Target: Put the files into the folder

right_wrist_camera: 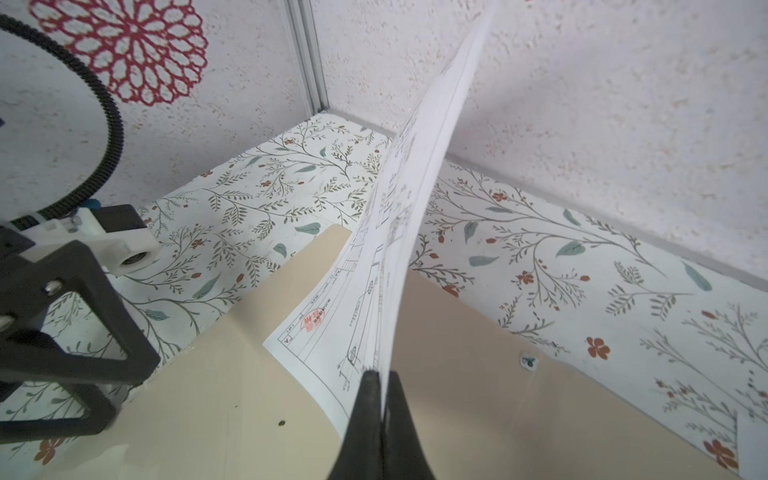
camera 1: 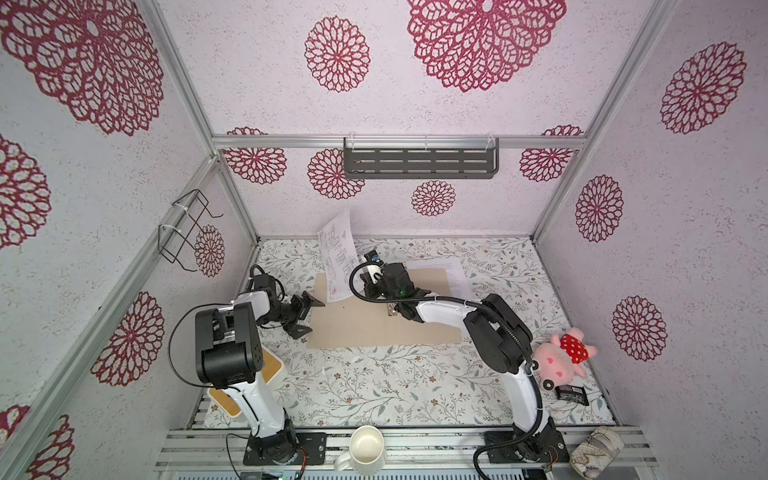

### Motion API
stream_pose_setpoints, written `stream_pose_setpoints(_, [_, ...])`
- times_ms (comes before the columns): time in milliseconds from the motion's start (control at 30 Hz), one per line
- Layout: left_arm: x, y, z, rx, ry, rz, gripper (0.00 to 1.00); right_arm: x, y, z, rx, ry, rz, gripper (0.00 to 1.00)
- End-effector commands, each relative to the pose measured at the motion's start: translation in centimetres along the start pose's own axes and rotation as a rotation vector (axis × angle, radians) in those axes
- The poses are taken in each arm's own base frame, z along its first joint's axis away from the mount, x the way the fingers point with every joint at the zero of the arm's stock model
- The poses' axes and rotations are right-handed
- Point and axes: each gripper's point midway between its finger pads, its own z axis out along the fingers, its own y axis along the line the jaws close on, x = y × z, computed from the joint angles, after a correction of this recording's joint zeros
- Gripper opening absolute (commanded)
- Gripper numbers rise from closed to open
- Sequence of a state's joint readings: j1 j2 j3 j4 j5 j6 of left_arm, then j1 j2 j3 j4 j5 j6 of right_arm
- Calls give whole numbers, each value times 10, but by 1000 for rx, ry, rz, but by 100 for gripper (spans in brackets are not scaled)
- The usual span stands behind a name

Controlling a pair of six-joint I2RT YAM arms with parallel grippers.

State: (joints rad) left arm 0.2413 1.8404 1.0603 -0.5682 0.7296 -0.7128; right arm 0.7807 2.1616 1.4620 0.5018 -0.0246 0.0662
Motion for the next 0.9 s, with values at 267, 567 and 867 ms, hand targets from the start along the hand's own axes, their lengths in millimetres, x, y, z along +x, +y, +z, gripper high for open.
stream_pose_setpoints(267, [-7,-15,-8,63,-30,28,96,-48,22,-15,-112,-161,-86,0])
stream_pose_setpoints(567, [-9,-15,-6,78,-25,23,96,-40,26,-20,-128,-147,-82,0])
stream_pose_setpoints(867, [-16,-26,-8,109,-40,26,96,-31,26,-25,-110,-140,-67,0])
